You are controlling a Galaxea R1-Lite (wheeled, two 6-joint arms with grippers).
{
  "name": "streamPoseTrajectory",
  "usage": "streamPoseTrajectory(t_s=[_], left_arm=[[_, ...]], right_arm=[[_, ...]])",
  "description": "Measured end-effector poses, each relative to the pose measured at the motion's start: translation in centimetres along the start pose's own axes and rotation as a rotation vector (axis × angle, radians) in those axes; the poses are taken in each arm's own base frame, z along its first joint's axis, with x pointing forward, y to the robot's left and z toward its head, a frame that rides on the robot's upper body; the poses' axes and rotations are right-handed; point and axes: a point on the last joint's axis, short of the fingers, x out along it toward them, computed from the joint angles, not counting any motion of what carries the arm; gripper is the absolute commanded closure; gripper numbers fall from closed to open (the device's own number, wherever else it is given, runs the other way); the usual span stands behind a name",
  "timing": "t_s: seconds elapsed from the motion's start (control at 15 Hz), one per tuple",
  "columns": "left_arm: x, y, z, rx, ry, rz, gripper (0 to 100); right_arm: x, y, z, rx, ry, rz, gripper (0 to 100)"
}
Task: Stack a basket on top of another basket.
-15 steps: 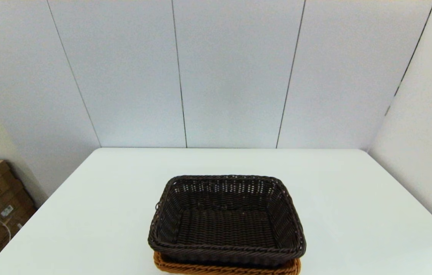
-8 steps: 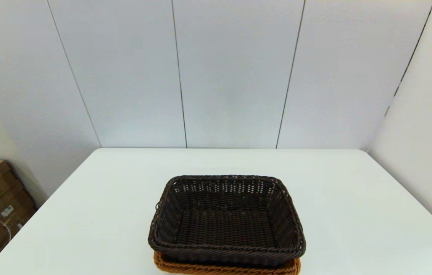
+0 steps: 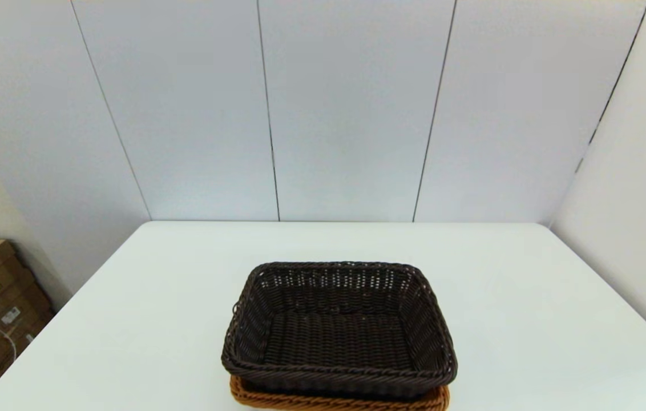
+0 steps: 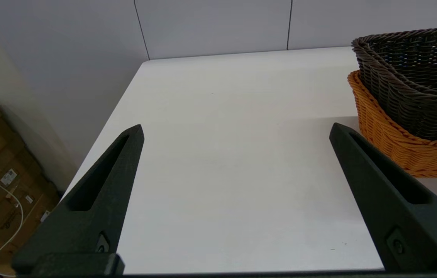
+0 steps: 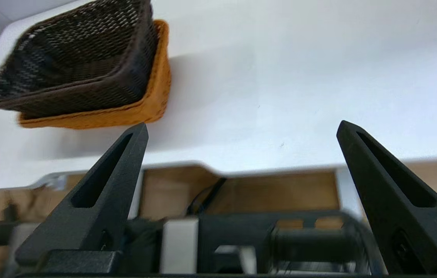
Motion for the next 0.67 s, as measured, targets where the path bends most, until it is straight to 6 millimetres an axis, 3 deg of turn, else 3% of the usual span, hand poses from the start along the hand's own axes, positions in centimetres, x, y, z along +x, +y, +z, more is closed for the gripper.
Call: streamPoseTrajectory(t_s=[0.33, 0.47, 0.67], left_arm=[[0.0, 0.0, 0.0, 0.001, 0.000, 0.000, 0], [0.0, 0.0, 0.0, 0.002, 0.000, 0.000, 0], [0.0, 0.0, 0.0, 0.002, 0.000, -0.001, 0]], right_arm=[[4.2, -1.4, -2.5, -0.209, -0.229, -0.043, 0], [5.0, -1.9, -3.7, -0.292, -0.323, -0.047, 0], [6.8, -2.8, -6.2, -0.348, -0.336, -0.069, 0]])
